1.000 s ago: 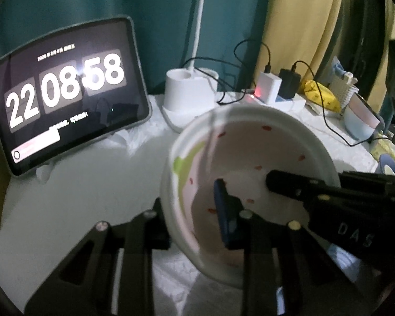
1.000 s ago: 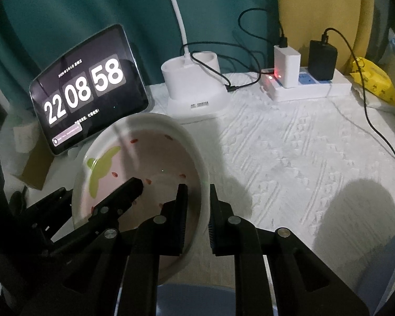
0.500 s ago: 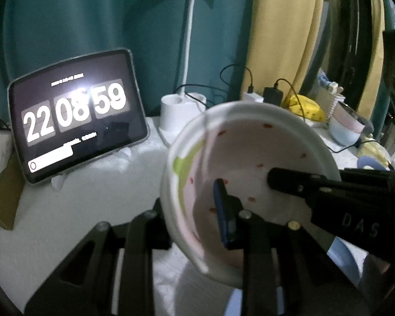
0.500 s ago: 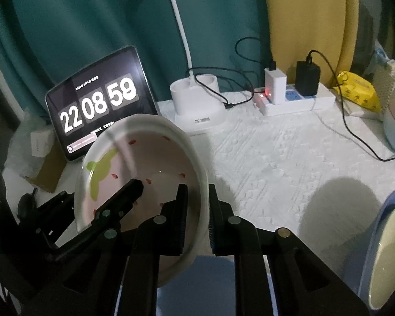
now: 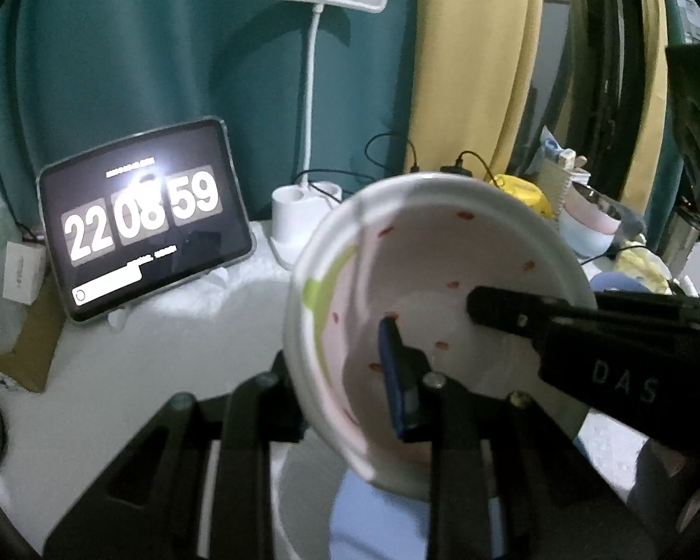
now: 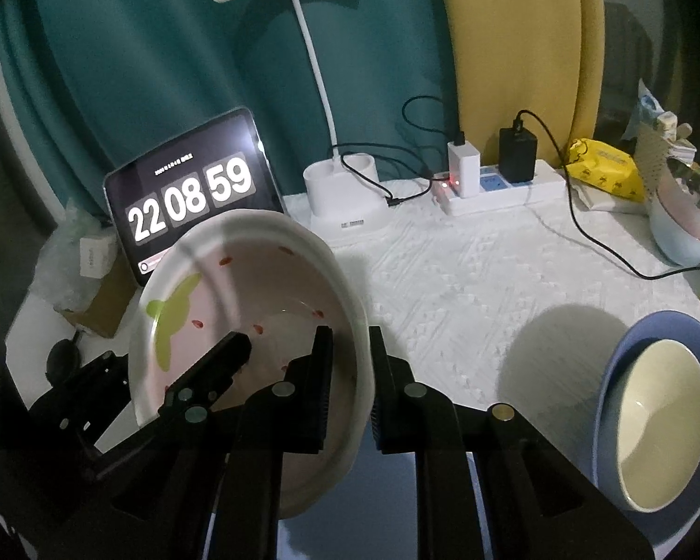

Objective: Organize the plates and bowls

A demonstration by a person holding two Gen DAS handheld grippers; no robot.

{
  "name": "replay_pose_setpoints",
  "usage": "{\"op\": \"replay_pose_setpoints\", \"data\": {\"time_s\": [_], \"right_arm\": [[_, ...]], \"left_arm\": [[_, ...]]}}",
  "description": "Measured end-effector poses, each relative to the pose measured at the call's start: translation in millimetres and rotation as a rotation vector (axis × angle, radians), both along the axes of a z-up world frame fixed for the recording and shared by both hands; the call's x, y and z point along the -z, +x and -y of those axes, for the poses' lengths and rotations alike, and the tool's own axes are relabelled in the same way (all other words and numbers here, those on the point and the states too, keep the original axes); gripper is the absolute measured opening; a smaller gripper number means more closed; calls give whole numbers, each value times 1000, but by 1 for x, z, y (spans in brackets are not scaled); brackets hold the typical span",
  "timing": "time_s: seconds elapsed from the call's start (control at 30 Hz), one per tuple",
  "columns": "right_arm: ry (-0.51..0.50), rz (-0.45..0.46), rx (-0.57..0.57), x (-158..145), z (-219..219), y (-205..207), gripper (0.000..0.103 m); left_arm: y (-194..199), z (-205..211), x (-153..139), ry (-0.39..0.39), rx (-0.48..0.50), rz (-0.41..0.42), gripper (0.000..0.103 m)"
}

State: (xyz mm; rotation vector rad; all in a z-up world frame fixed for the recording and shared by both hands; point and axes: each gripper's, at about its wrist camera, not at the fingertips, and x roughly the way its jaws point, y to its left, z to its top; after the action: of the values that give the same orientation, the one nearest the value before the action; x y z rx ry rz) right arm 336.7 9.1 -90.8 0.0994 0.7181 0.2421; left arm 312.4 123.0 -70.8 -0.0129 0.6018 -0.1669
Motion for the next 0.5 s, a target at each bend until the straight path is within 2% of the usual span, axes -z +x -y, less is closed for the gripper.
{"op": "replay_pose_setpoints", "data": {"time_s": [0.5], "right_arm": [[37,42,7,-12,33,-37,15]], "left_arm": [[-31,35,-18,16,2,26,26]]}}
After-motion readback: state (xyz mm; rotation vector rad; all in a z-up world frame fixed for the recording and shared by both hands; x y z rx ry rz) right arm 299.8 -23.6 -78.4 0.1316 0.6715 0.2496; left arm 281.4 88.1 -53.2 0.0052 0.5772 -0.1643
